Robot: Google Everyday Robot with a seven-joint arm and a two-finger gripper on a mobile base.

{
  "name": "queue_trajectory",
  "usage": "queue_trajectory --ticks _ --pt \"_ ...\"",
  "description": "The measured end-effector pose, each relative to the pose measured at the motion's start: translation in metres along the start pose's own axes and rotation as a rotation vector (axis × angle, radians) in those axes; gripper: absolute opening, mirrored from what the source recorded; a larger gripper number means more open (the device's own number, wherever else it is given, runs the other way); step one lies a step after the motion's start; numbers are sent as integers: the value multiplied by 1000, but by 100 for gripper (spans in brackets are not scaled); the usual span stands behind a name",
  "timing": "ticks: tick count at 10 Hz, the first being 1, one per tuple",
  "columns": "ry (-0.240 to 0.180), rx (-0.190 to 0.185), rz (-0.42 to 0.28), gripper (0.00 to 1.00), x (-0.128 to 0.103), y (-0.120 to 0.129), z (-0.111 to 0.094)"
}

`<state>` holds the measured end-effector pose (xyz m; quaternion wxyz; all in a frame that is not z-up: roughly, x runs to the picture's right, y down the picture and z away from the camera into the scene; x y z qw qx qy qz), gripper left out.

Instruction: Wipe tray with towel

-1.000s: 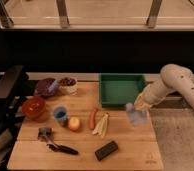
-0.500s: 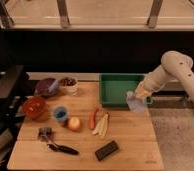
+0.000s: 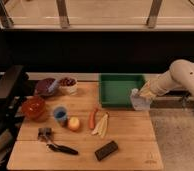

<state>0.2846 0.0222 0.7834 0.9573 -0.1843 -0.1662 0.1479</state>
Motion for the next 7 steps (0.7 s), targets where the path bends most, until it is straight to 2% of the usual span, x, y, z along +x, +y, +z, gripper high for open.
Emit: queue_trajectory --ticks 1,5,7 --pt "15 23 17 0 -1 -17 6" --pt "58 73 15 0 -13 -70 21" --pt "61 63 -10 0 -18 -78 41"
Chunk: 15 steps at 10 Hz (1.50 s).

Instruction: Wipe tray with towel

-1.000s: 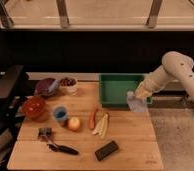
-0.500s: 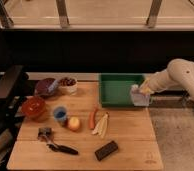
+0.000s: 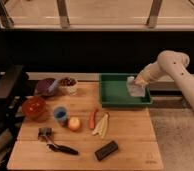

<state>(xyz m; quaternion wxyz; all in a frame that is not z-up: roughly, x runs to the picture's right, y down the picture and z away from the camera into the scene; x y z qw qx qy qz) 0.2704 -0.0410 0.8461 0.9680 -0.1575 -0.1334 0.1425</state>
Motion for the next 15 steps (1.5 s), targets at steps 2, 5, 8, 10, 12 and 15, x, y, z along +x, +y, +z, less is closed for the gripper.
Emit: queue_trajectory --ticks 2,5,8,10,12,15 --pt "-9 -35 -22 0 1 4 29" --pt "-33 -150 -56 0 -9 15 64" --pt "-33 -163 -56 0 -7 17 65" --pt "-35 -164 -56 0 -7 17 66" --pt "-51 -145 -37 0 -1 16 71" --pt "-58 -122 -16 0 5 12 98"
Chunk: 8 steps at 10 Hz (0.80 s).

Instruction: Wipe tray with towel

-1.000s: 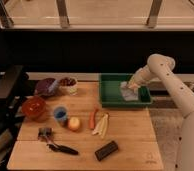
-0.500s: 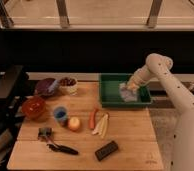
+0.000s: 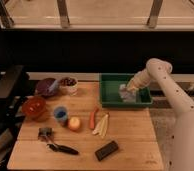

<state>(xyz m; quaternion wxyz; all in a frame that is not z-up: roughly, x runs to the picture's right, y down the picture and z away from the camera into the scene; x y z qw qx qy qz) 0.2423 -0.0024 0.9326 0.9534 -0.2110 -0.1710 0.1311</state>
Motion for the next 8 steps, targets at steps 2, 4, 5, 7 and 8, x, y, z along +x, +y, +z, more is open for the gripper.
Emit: queue_trajectory --ticks 2,4,5,7,8 --pt "2 19 3 0 5 -6 7" --pt "11 51 10 0 11 -21 15" --pt "9 63 9 0 12 -30 19" --pt "-8 78 -10 0 5 -50 31" --pt "-23 74 -22 0 -4 -51 38"
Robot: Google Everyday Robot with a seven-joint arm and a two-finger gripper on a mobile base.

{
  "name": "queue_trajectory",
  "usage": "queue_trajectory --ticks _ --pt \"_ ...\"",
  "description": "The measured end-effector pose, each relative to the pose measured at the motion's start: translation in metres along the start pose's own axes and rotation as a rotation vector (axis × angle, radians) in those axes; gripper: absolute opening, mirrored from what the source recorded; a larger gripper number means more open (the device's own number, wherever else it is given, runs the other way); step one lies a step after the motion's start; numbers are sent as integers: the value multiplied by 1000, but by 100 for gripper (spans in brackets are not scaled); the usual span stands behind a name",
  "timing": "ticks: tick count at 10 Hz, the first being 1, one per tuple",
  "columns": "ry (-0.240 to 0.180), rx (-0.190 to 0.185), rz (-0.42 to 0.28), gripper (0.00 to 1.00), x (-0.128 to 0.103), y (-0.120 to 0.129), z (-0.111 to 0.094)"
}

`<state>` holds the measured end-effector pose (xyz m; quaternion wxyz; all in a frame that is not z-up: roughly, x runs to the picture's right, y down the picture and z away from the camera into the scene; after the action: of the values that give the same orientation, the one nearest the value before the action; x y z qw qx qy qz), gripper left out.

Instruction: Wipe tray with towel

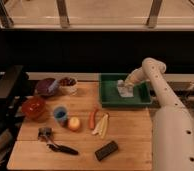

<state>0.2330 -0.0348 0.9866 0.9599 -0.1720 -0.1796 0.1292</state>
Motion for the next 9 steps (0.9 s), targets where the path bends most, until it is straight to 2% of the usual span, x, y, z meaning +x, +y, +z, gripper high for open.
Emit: queue_trajectory --ticks 1,3,5,7,8,9 --pt "-24 -14 -14 0 -14 4 9" --pt "-65 -71 -31 0 -31 23 19" --pt "-83 -130 -43 0 -30 54 12" --pt "-77 -161 -33 0 -22 77 -1" --pt "-65 -161 -20 0 -14 82 -7" --pt "-34 -151 -1 0 5 80 -15"
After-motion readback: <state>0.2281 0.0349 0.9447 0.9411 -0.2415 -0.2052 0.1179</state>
